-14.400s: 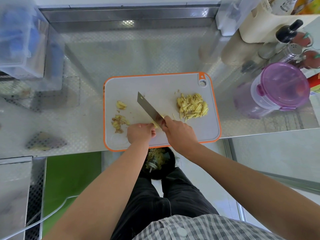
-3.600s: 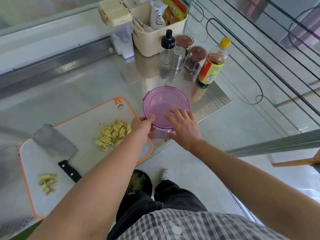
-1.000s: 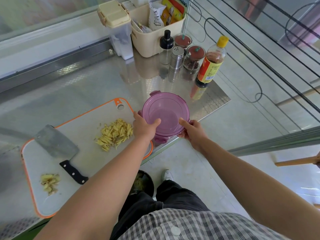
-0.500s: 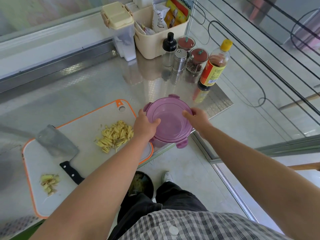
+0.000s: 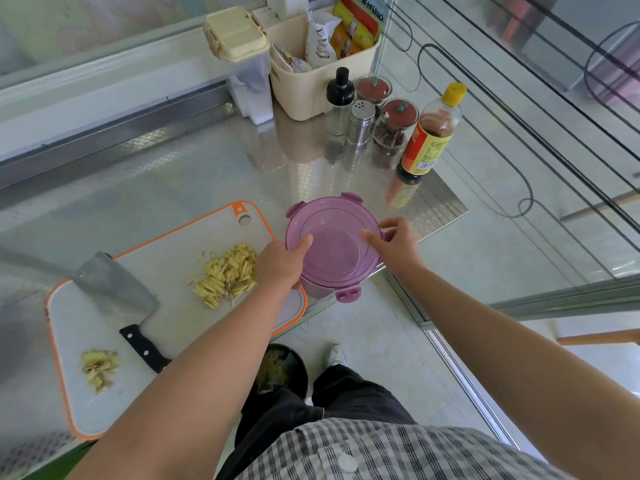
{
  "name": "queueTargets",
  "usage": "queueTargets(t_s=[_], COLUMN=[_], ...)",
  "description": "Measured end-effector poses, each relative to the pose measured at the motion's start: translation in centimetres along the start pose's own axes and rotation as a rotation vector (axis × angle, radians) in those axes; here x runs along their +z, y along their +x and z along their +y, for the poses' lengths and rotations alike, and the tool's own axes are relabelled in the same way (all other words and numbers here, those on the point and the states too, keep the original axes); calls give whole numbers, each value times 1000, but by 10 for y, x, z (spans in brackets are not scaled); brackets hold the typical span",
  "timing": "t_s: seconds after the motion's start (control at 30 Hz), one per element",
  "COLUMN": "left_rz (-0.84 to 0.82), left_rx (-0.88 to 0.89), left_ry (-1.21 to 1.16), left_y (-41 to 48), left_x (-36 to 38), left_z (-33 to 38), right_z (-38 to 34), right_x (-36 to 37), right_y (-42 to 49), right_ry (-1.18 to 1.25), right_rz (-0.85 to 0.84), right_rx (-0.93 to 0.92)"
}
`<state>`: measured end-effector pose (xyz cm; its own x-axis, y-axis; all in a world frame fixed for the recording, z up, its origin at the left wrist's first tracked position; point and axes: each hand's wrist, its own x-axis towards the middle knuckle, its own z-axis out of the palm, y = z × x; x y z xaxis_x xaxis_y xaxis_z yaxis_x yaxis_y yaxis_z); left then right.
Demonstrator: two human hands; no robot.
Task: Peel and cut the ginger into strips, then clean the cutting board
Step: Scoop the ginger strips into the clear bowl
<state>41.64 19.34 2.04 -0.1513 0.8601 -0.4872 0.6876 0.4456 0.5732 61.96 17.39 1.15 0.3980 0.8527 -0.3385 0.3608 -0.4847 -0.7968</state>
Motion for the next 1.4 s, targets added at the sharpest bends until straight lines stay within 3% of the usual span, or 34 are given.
queueTargets(t_s=[0.1, 0.17, 0.23, 0.3, 0.37, 0.53, 0.67, 0.87, 1.0, 1.13, 1.23, 1.33, 1.4], left_rz=[22, 19, -29, -82, -104, -362, -358, -385, -310, -162, -128, -69, -14], left_rx=[-8, -34, -94, -160, -239, -355, -376, -343, -309, -180, -168, -173, -196], left_ry=[-105, -255, -383, -486, -639, -989, -1070, -1059, -1037, -586, -628, -609, -629], left_y=[-2, 2, 5, -3, -10, -15, -13, -17, -21, -15, -15, -10, -7], left_x=[1, 3, 3, -1, -5, -18, -17, -16, -9, 1, 2, 3, 4], left_z=[-3, -6, -4, 4, 7, -3, -6, 0, 7, -5, -6, -7, -8], right_z=[-9, -16, -19, -16, -20, -15, -14, -32, -58, -63, -46, -25, -13], right_x=[3, 7, 17, 29, 35, 29, 25, 25, 11, -22, -47, -53, -48], right_y=[-15, -32, -50, -60, -63, -52, -48, -50, -51, -28, -9, -1, -3], right_ry=[-276, -478, -793, -1022, -1018, -929, -916, -615, -352, 136, 392, 485, 481], right_rz=[72, -81, -269, -303, -225, -134, -114, 25, 117, 306, 427, 279, 174], right_rx=[-428, -614, -647, -634, -615, -749, -822, -882, -716, -370, -97, 119, 151])
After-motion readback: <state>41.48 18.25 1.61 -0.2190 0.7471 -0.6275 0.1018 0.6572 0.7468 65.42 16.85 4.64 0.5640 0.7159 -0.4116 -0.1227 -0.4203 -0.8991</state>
